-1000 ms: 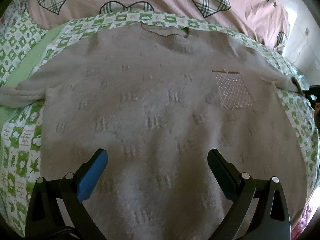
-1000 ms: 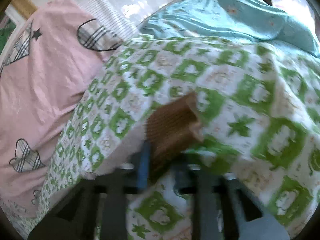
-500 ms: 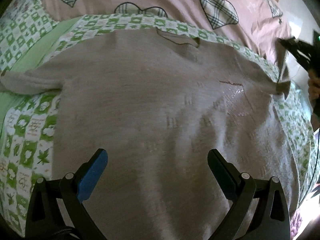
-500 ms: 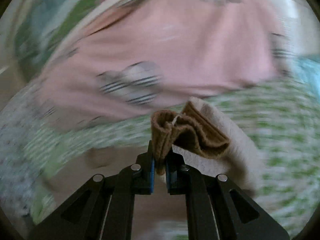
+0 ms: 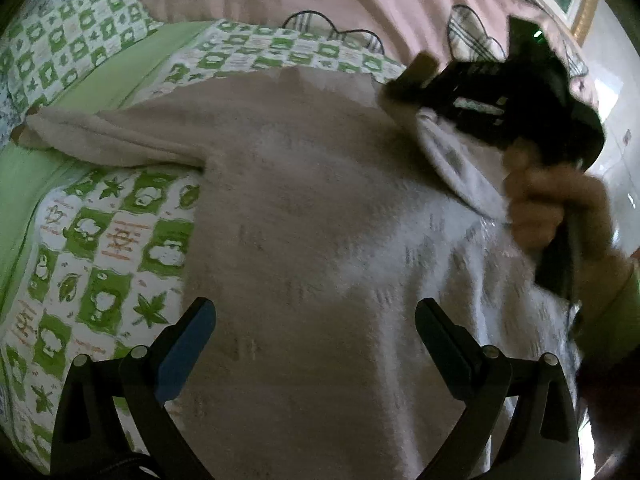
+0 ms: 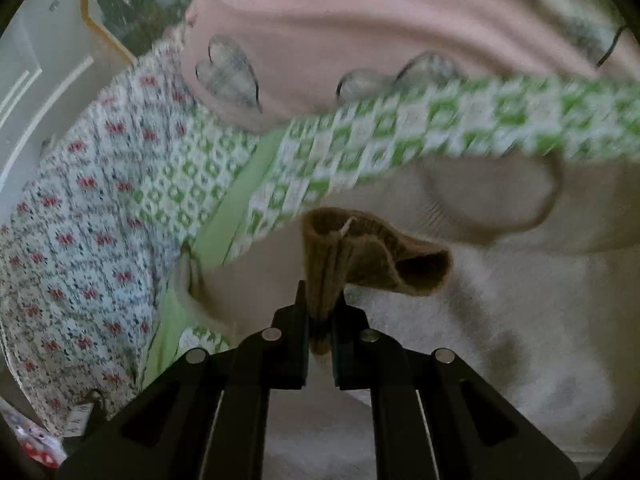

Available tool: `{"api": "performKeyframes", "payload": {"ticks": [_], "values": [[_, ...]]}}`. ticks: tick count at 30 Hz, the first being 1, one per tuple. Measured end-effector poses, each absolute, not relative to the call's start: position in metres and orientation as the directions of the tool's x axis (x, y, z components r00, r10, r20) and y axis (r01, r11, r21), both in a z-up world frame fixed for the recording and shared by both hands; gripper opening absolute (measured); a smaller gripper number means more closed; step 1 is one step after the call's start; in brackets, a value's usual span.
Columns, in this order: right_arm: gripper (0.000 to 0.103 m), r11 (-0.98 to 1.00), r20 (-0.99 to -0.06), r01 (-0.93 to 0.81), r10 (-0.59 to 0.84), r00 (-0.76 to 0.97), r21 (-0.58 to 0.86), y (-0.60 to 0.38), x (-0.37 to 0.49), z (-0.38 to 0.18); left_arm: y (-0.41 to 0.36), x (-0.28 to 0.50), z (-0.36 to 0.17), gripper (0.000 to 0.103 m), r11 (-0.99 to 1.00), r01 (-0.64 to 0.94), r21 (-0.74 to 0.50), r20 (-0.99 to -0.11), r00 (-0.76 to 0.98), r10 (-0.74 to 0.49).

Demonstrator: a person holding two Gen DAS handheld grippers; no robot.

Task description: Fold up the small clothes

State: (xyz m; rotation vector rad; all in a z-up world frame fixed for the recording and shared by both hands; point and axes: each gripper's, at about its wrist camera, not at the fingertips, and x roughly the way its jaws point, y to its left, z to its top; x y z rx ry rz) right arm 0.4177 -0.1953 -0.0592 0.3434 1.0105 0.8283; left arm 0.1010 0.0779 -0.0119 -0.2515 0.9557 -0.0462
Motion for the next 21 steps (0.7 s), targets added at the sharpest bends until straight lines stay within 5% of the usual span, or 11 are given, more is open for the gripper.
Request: {"api": "performKeyframes", "payload": {"ticks": [6, 8, 9, 10, 21], "values": [[0.014, 0.652, -0.63, -0.448, 0.744, 0.222, 0.612, -0.166, 0.417, -0.084, 0.086, 0.123, -0.016, 0.1, 0.962, -0.073, -0.263, -0.796, 0.58, -0.173], [0.037, 0.651, -0.63, -0.442, 0.745, 0.219, 0.617, -0.163, 0.416, -0.083, 0.084, 0.138, -0.019, 0.1, 0.96, -0.064, -0.273, -0.797, 0.574, -0.188], [0.057, 0.65, -0.62, -0.433, 0.75, 0.231, 0.625, -0.169, 0.417, -0.08, 0.083, 0.144, -0.019, 0.1, 0.958, -0.059, -0.281, -0.795, 0.573, -0.198], [0.063, 0.646, -0.604, -0.43, 0.756, 0.25, 0.631, -0.173, 0.415, -0.077, 0.081, 0.155, -0.021, 0.1, 0.954, -0.053, -0.294, -0.795, 0.568, -0.213], [0.063, 0.701, -0.554, -0.249, 0.693, 0.462, 0.668, -0.313, 0.384, -0.052, 0.084, 0.274, -0.042, 0.099, 0.885, -0.124, -0.449, -0.766, 0.563, -0.31]]}}
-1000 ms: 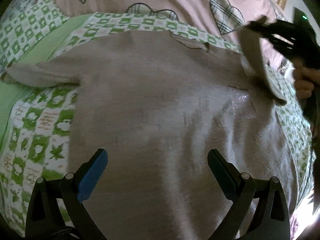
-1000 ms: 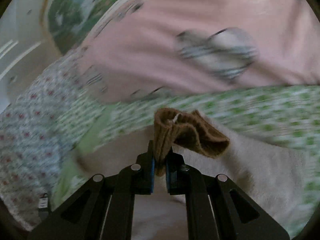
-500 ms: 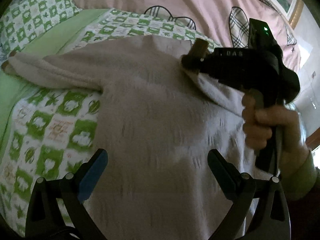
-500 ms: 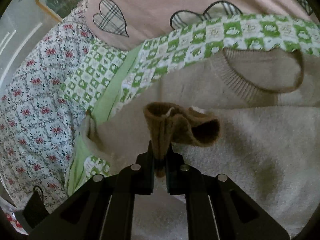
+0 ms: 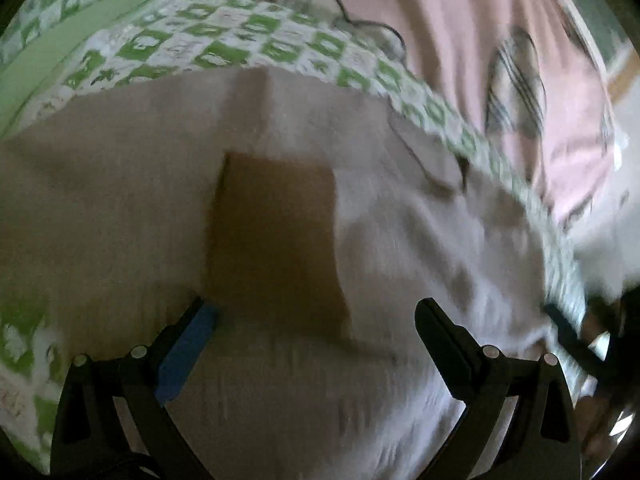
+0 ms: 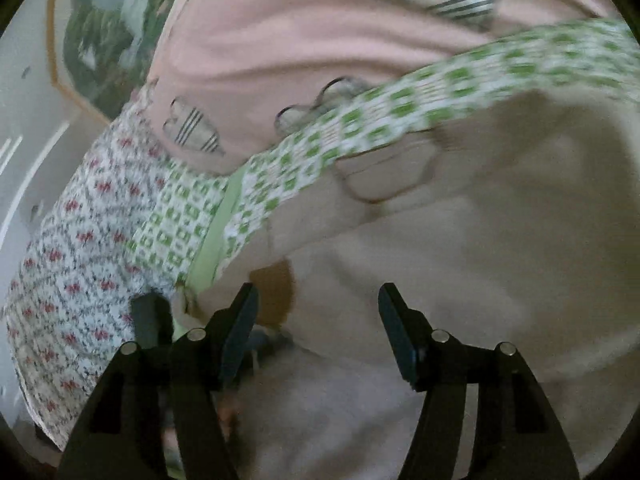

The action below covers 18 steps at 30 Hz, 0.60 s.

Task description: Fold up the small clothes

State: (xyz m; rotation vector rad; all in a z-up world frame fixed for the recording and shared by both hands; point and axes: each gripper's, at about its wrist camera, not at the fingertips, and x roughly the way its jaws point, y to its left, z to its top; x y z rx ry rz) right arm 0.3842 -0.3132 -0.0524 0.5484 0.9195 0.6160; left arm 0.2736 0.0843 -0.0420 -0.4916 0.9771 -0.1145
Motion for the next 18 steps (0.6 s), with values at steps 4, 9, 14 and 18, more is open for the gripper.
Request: {"api": "performKeyframes", "payload": {"ticks": [4, 9, 14, 18], "values": [[0.063, 0.722, -0.553, -0.186, 0.645, 0.527, 0.666, -0.353, 0.363, -0.049, 0.094, 0.28, -0.038, 0.003, 0.839, -0.104, -0.535, -0.702, 0.606, -0.373], [0.063, 0.764, -0.582, -0.126, 0.576, 0.573, 0.632, -0.391, 0.345, -0.053, 0.097, 0.242, 0.0, 0.007, 0.809, 0.009, -0.587, -0.595, 0.673, -0.439], [0.063, 0.823, -0.644, -0.048, 0.478, 0.597, 0.566, -0.422, 0.356, -0.061, 0.118, 0.235, -0.035, 0.01, 0.843, -0.064, -0.533, -0.681, 0.625, -0.383], [0.063, 0.868, -0.677, -0.028, 0.407, 0.614, 0.496, -0.429, 0.381, -0.059, 0.131, 0.245, -0.056, 0.037, 0.797, -0.114, -0.593, -0.689, 0.585, -0.428]]}}
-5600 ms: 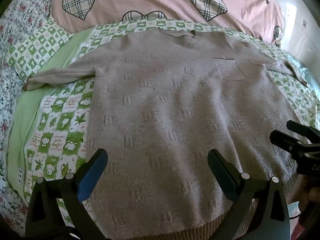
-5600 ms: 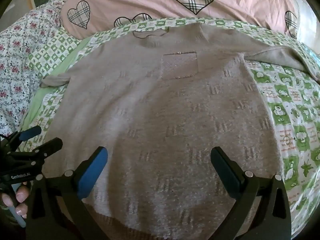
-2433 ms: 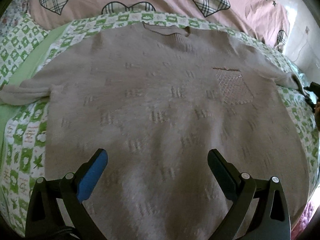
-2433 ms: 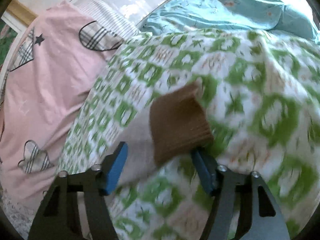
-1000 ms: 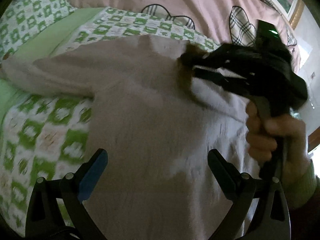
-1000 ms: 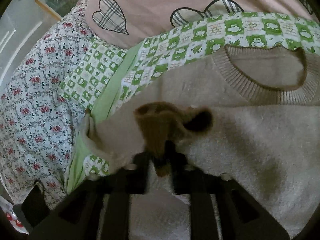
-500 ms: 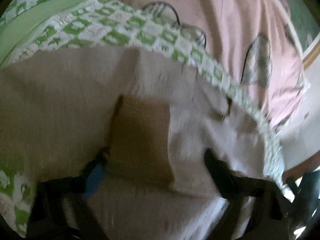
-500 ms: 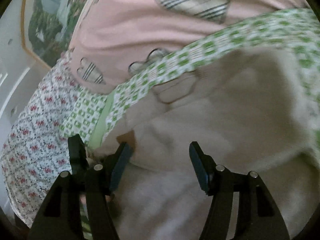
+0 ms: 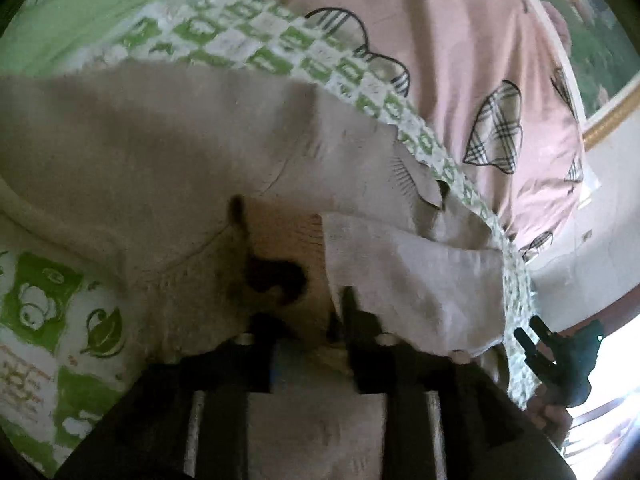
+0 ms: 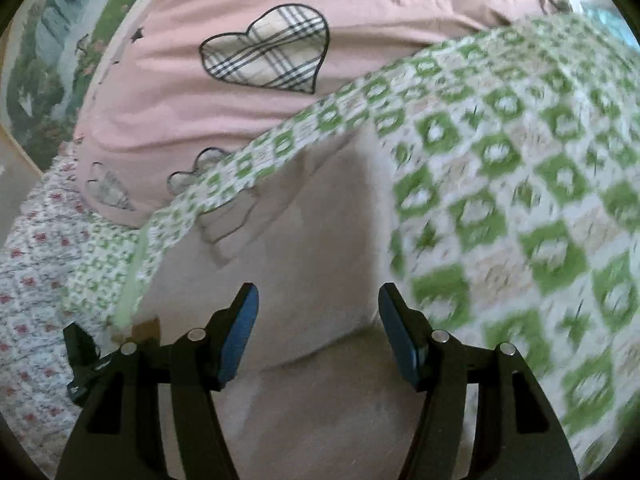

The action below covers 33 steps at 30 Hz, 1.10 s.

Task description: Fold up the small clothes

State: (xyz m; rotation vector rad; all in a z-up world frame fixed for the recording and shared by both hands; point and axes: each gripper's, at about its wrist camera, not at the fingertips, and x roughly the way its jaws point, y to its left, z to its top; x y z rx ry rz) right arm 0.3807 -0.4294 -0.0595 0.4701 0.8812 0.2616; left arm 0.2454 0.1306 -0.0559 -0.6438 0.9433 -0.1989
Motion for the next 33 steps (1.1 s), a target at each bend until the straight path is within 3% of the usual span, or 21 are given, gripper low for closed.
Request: {"api": "performKeyframes", "payload": {"ticks": [7, 8, 9, 10, 11, 14, 19, 24, 26, 28, 30, 33], "values": [[0.063, 0.932, -0.799, 0.013, 0.303, 0.519, 0.362, -0.421, 0.446, -0.089, 0.119, 0.247, -0.056, 0.036, 0.826, -0.105, -0.554, -0.705, 0.587, -0.398], [0.059, 0.936, -0.812, 0.008, 0.301, 0.499, 0.352, -0.418, 0.454, -0.095, 0.119, 0.247, -0.057, 0.036, 0.83, -0.1, -0.549, -0.706, 0.587, -0.397], [0.026, 0.939, -0.827, -0.022, 0.312, 0.467, 0.342, -0.414, 0.461, -0.101, 0.117, 0.247, -0.055, 0.035, 0.833, -0.091, -0.546, -0.705, 0.587, -0.398], [0.009, 0.94, -0.832, -0.034, 0.317, 0.455, 0.339, -0.414, 0.464, -0.102, 0.113, 0.248, -0.053, 0.022, 0.837, -0.078, -0.541, -0.703, 0.588, -0.4], [0.009, 0.938, -0.824, -0.027, 0.316, 0.471, 0.344, -0.42, 0.466, -0.097, 0.109, 0.25, -0.051, 0.015, 0.841, -0.059, -0.538, -0.7, 0.588, -0.406], [0.008, 0.925, -0.791, 0.009, 0.319, 0.522, 0.379, -0.447, 0.47, -0.087, 0.092, 0.257, -0.041, 0.015, 0.86, 0.006, -0.509, -0.688, 0.598, -0.411], [0.009, 0.933, -0.813, 0.03, 0.297, 0.5, 0.36, -0.453, 0.468, -0.105, 0.08, 0.266, -0.048, 0.015, 0.901, 0.02, -0.433, -0.731, 0.577, -0.364], [0.015, 0.964, -0.786, 0.026, 0.201, 0.585, 0.266, -0.433, 0.437, -0.066, 0.099, 0.256, -0.055, 0.021, 0.888, -0.009, -0.46, -0.728, 0.576, -0.371], [0.021, 0.954, -0.764, -0.075, 0.278, 0.583, 0.29, -0.41, 0.426, -0.058, 0.102, 0.252, -0.057, 0.021, 0.886, -0.018, -0.463, -0.73, 0.575, -0.37], [0.039, 0.953, -0.794, -0.118, 0.298, 0.53, 0.279, -0.394, 0.424, -0.068, 0.105, 0.246, -0.055, 0.022, 0.887, -0.023, -0.462, -0.731, 0.576, -0.366], [0.039, 0.972, -0.841, -0.068, 0.23, 0.49, 0.226, -0.395, 0.426, -0.087, 0.111, 0.238, -0.05, 0.022, 0.889, -0.032, -0.457, -0.732, 0.581, -0.356], [0.039, 0.947, -0.818, 0.001, 0.276, 0.505, 0.321, -0.415, 0.42, -0.088, 0.136, 0.216, -0.039, 0.029, 0.89, -0.057, -0.453, -0.726, 0.603, -0.331]]}}
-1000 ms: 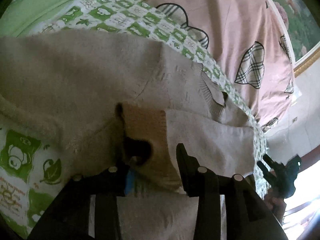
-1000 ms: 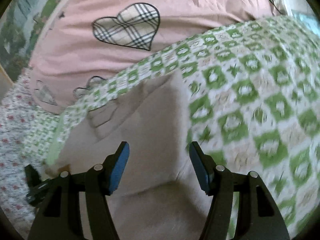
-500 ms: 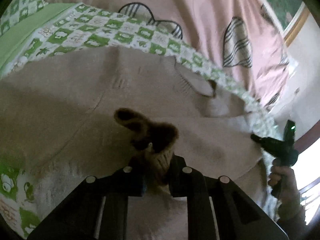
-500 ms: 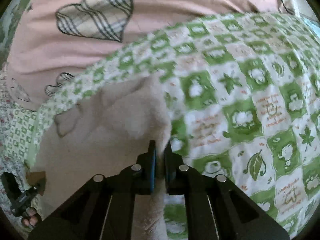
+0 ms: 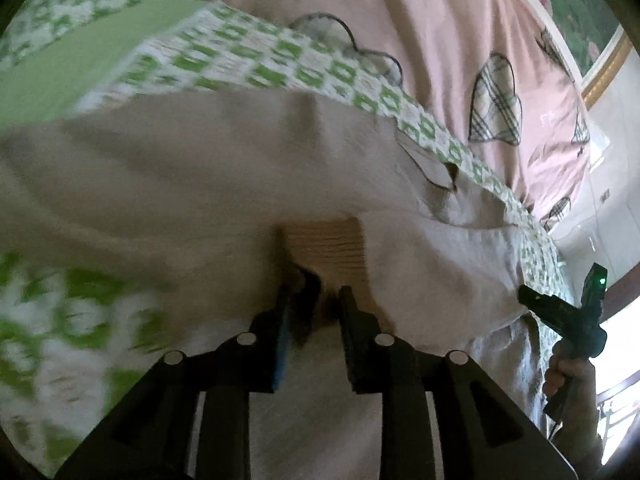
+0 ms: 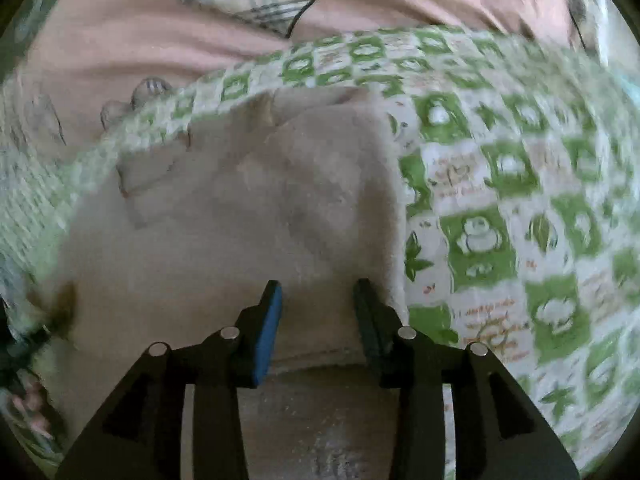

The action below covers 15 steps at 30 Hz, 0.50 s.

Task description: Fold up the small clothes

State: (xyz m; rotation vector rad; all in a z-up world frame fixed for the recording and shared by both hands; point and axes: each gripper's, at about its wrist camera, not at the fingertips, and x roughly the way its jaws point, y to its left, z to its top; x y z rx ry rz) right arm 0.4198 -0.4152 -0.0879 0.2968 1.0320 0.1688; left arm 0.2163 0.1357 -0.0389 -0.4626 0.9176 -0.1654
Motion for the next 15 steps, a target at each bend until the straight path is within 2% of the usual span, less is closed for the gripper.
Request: {"api": "performKeyframes", "payload": {"ticks": [2, 4, 6, 9, 11, 15], "values": [[0.041, 0.949, -0.81, 0.003, 0.267, 0.522, 0.315, -0.415, 0.409, -0.075, 0.165, 0.2, -0.03, 0.05, 0.879, -0.104, -0.465, -0.715, 0.629, -0.304], [0.052, 0.94, -0.785, -0.03, 0.3, 0.543, 0.339, -0.409, 0.395, -0.065, 0.202, 0.185, -0.021, 0.058, 0.865, -0.176, -0.47, -0.705, 0.664, -0.248], [0.056, 0.927, -0.769, -0.068, 0.345, 0.538, 0.369, -0.4, 0.379, -0.06, 0.234, 0.178, -0.016, 0.064, 0.851, -0.237, -0.468, -0.704, 0.682, -0.198], [0.057, 0.908, -0.762, -0.127, 0.405, 0.506, 0.398, -0.377, 0.358, -0.061, 0.297, 0.174, -0.01, 0.071, 0.814, -0.365, -0.452, -0.72, 0.688, -0.091], [0.057, 0.897, -0.762, -0.158, 0.436, 0.479, 0.414, -0.357, 0.347, -0.062, 0.331, 0.177, -0.008, 0.081, 0.783, -0.414, -0.464, -0.718, 0.693, -0.059], [0.057, 0.88, -0.75, -0.191, 0.472, 0.463, 0.435, -0.344, 0.323, -0.064, 0.395, 0.194, -0.009, 0.083, 0.727, -0.496, -0.476, -0.725, 0.688, -0.005]]}}
